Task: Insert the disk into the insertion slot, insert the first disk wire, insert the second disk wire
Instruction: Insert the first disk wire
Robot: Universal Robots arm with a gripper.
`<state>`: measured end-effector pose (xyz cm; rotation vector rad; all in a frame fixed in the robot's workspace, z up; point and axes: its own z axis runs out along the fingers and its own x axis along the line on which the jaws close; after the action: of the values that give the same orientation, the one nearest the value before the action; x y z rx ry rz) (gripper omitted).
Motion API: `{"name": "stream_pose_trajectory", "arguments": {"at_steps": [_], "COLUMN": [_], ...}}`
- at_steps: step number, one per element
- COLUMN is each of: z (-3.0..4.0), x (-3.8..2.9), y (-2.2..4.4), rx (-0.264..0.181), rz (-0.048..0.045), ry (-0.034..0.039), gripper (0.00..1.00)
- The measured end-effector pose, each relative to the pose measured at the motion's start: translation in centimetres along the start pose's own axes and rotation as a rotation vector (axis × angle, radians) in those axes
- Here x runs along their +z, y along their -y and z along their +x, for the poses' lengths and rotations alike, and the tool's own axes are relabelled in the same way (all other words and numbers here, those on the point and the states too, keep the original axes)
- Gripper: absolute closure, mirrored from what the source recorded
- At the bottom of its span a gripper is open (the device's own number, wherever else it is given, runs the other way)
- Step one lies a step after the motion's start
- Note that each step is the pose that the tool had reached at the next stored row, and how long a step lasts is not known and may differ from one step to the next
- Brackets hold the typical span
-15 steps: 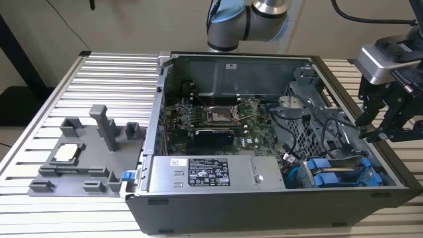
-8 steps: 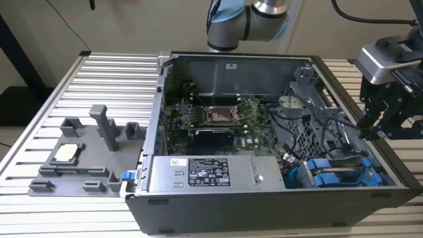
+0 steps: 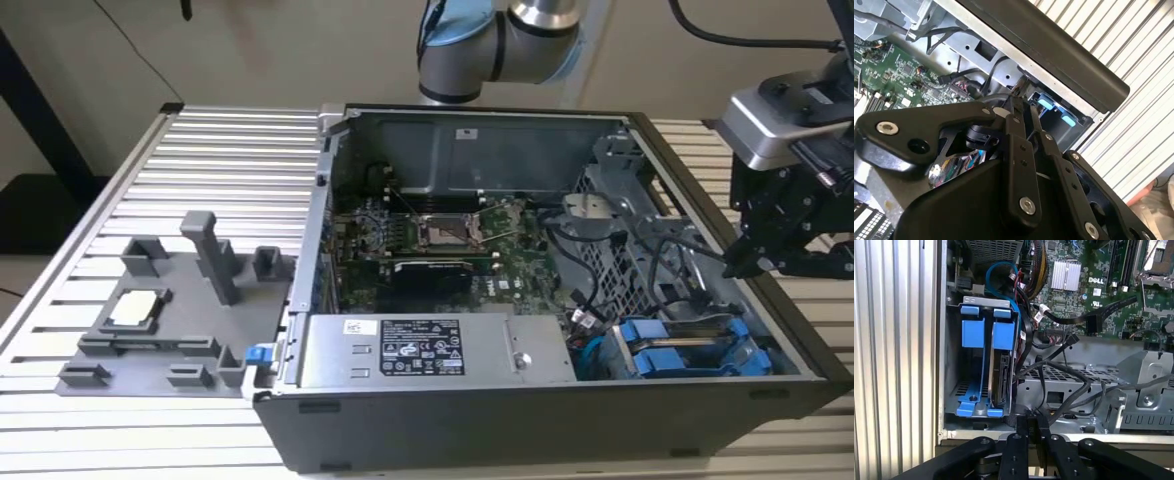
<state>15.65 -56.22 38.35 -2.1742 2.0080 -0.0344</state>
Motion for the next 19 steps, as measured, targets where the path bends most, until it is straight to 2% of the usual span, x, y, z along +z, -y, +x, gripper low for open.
{"name": "stream_pose_trajectory", "arguments": {"at_steps": [5,6,9,10,12,13,18,19], "z": [0.00,0.01,0.01,0.02,0.02,0.03,0.04,0.05], "x": [0.00,0.03,0.11,0.14,0.20,0.23,0.38,0.46], "y": [0.01,0.01,0.01,0.01,-0.02,-0.02,-0.04,-0.05], "rx": [0.000,-0.001,-0.003,-0.003,-0.004,-0.006,-0.008,-0.008], "rz": [-0.0001,-0.0005,-0.0072,-0.0122,-0.0242,-0.0301,-0.0724,-0.0775], "ry": [-0.0007,-0.0047,-0.0241,-0.0284,-0.0313,-0.0316,-0.0287,-0.0282], "gripper": [0.81,0.81,0.81,0.81,0.81,0.81,0.81,0.81]}}
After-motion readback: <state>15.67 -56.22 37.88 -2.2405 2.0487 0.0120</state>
